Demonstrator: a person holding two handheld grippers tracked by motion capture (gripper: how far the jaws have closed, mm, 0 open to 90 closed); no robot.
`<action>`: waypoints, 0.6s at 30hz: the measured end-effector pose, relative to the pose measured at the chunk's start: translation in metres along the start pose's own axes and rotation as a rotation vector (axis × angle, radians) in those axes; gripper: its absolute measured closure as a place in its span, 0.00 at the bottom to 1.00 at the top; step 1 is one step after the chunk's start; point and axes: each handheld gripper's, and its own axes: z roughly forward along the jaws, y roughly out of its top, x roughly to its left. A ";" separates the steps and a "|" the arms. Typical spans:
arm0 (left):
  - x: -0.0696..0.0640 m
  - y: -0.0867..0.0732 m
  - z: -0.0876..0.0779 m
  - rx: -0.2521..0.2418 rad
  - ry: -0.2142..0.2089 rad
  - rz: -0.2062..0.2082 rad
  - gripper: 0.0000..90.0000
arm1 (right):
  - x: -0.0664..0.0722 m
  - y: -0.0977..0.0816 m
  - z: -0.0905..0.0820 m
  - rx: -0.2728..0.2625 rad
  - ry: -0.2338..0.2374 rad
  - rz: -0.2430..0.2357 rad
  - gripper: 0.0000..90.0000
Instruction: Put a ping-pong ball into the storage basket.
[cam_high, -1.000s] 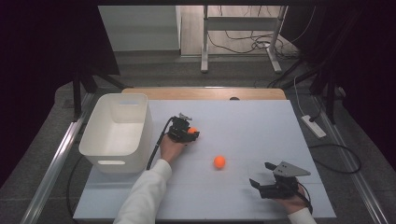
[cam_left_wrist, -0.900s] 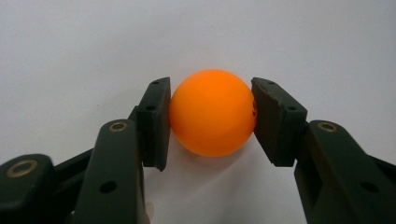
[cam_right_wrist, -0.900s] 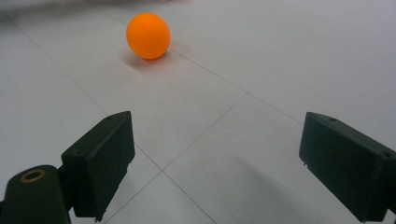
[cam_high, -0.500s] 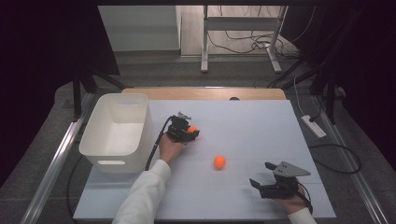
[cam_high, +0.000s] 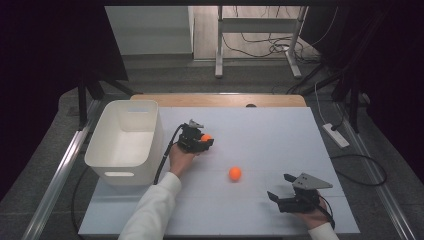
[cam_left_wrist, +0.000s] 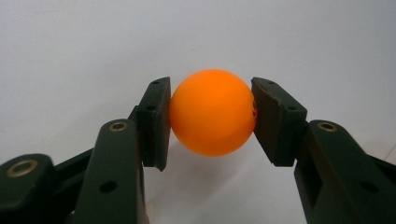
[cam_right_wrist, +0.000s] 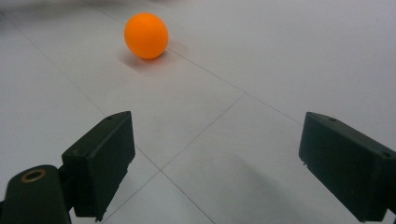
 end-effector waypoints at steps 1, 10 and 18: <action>-0.001 0.000 -0.001 -0.003 -0.002 0.003 0.56 | 0.000 0.000 0.000 0.000 0.000 0.000 0.11; -0.003 0.000 -0.010 -0.027 -0.006 0.010 0.56 | 0.000 0.000 -0.001 0.002 -0.003 -0.005 0.11; -0.006 0.003 -0.020 -0.061 -0.016 0.011 0.56 | 0.000 0.001 -0.001 -0.002 -0.006 -0.004 0.11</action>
